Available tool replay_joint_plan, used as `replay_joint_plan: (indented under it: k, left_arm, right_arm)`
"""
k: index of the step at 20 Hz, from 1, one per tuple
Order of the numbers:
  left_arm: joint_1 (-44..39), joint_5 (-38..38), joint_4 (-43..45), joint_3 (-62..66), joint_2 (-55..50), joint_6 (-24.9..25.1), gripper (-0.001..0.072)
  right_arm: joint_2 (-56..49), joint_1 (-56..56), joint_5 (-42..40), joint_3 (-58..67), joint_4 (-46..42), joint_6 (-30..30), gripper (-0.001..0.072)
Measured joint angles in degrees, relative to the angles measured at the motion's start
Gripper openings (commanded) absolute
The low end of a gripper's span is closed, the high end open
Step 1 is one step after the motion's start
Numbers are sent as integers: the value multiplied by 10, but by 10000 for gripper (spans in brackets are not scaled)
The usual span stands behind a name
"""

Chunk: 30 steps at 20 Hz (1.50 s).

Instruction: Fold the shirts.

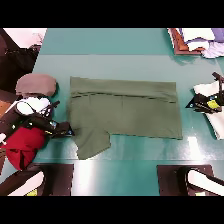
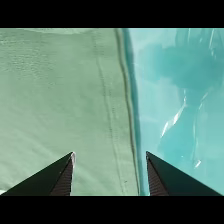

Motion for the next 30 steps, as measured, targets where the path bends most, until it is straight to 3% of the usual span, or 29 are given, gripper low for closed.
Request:
replay_joint_plan:
  k: [4,5,6,7,12,16,18,19,25,26,27,30]
  left_arm:
    - [-51,47,-20,-28,7,-9,468]
    - [-60,57,-24,-30,8,-17,340]
    - [-67,71,-24,-33,8,-25,106]
    - [-71,86,-17,-35,8,-30,39]
    - [-81,102,-37,-28,9,-40,30]
    - [-82,98,-59,-3,13,-19,31]
    - [-82,100,-63,6,14,-12,30]
    - [-83,101,-64,9,14,-9,31]
    - [-83,108,-68,15,15,-2,31]
    - [-83,109,-68,15,15,-1,31]
    - [-83,109,-68,15,15,-1,31]
    - [-83,110,-68,15,15,0,29]
  right_arm:
    - [6,26,-3,15,0,0,519]
    - [6,31,-2,19,0,0,519]
    - [7,35,-2,22,0,0,519]
    - [7,36,3,24,0,0,519]
    - [15,6,44,-1,-5,-19,519]
    - [35,-63,59,-102,-5,-41,519]
    - [40,-92,55,-158,-4,-54,489]
    - [41,-104,47,-184,-3,-58,429]
    - [46,-133,-3,-279,48,-73,425]
    - [47,-133,-12,-285,58,-76,355]
    - [47,-133,-25,-290,67,-78,233]
    - [45,-135,-50,-297,77,-83,18]
